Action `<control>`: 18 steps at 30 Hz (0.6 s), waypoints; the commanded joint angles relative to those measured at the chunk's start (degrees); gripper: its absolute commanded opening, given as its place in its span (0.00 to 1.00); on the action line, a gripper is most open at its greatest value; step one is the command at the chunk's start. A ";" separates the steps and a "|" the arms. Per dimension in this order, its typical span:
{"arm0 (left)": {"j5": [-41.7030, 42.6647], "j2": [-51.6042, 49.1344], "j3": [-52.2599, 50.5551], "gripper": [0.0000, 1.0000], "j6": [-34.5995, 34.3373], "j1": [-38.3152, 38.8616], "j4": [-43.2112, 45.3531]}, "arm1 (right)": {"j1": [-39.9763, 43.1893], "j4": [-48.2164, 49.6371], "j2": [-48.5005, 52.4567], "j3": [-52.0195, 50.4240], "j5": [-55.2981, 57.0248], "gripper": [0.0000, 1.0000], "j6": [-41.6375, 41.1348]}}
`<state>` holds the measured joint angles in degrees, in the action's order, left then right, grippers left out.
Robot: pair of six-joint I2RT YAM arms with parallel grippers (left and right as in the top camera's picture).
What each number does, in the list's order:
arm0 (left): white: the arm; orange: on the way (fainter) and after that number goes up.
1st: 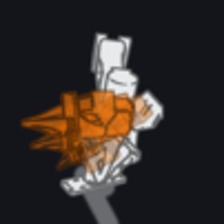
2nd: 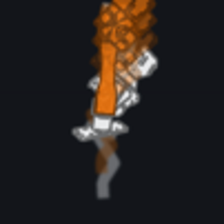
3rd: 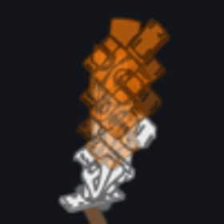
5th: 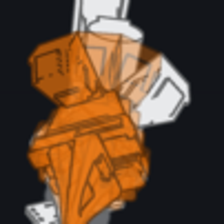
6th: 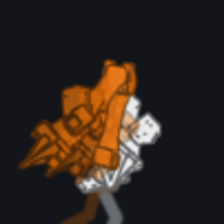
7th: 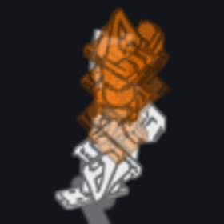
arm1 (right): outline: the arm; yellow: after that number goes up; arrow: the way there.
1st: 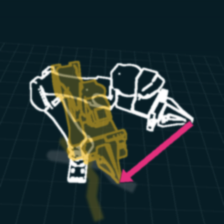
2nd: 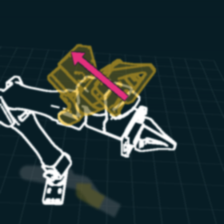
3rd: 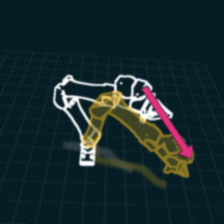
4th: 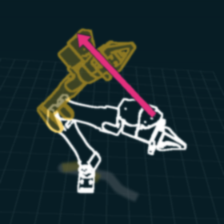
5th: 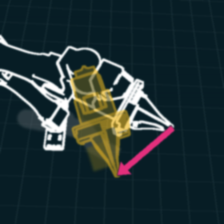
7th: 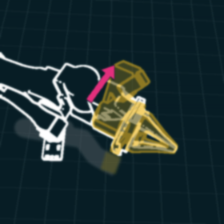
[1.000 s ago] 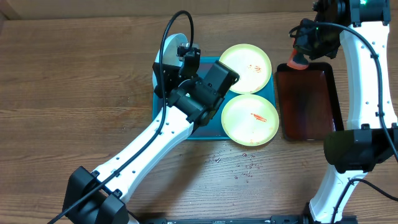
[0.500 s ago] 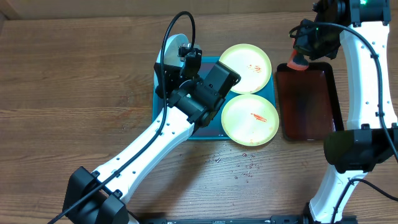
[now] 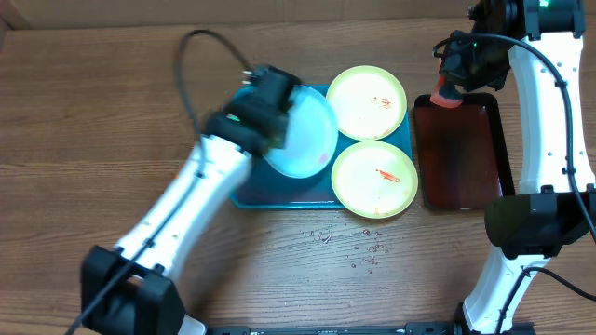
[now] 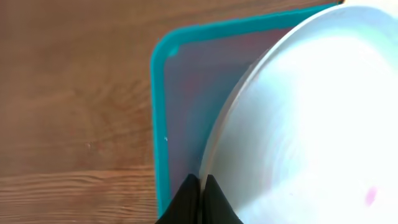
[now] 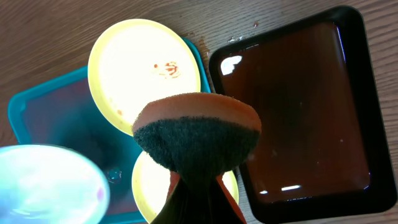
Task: Clean dirty plates on tray and stack at the side
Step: 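Carry the white plate left off the tray and set it on the table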
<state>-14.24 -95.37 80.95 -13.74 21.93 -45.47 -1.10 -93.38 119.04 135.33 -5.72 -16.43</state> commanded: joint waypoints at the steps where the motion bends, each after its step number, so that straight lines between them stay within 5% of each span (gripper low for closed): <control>1: 24.76 0.24 0.20 0.04 0.50 -11.47 -0.13 | 0.48 -0.02 -0.37 0.76 0.02 0.04 0.35; 10: 31.93 0.22 -6.43 0.04 -1.25 -36.81 0.59 | 0.48 -0.04 -0.37 0.76 -0.35 0.04 0.37; 18: 32.26 0.22 -17.20 0.04 -3.45 -50.42 8.28 | 0.48 0.02 -0.37 0.76 -0.35 0.04 0.37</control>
<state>15.44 -95.37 66.70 -15.79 -25.78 -38.94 -1.10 -93.67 119.04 135.33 -5.76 -16.45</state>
